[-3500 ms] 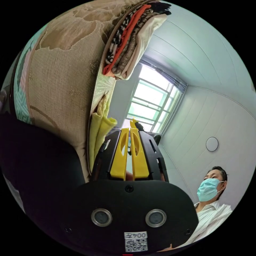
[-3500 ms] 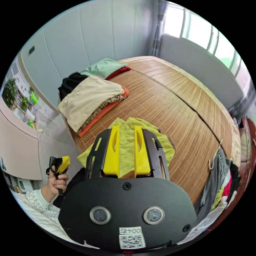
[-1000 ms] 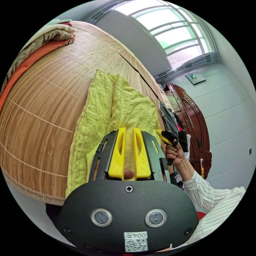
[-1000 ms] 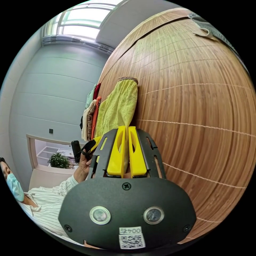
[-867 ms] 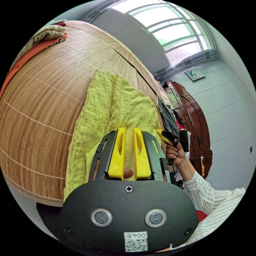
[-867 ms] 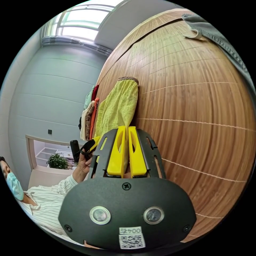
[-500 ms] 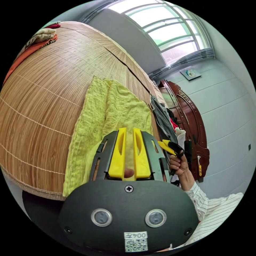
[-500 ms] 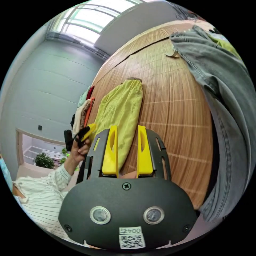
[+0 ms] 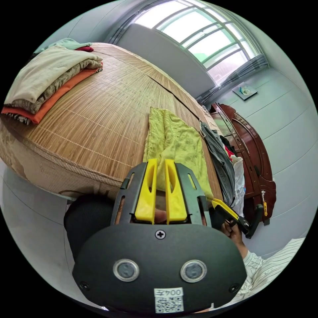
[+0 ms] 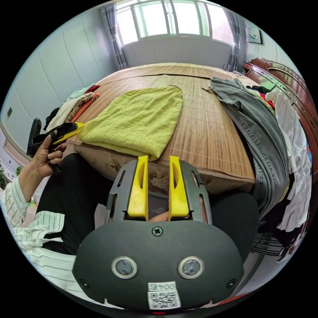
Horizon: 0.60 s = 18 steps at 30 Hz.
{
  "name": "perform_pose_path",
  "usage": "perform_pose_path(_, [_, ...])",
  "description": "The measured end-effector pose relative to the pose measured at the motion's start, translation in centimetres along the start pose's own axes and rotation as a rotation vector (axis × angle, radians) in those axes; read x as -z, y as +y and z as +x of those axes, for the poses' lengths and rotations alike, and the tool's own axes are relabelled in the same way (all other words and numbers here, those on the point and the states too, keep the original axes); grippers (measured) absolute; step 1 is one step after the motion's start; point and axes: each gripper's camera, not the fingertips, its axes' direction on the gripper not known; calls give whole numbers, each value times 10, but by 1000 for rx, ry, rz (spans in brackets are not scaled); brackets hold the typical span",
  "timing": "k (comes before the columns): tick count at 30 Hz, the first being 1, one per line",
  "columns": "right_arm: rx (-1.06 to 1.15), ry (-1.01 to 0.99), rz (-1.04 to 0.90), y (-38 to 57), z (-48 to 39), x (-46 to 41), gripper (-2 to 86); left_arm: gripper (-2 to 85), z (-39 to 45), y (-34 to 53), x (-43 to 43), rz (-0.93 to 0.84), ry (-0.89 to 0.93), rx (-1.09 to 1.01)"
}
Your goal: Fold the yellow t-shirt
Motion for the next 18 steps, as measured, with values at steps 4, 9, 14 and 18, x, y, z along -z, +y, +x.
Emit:
perform_pose_path(4, [32,81,-1,1,-37,-2,98,20,12,8,4,63,55,-20])
perform_pose_path(9, [31,146,8,4,-65,3,83,15,38,12,-1,132,36,-95])
perform_pose_path(14, [45,191,18,3,-91,9,67,10,43,10,-37,4,-98,-123])
perform_pose_path(18, [46,237,1,1,-102,13,49,5,33,15,-44,-25,-125,-84])
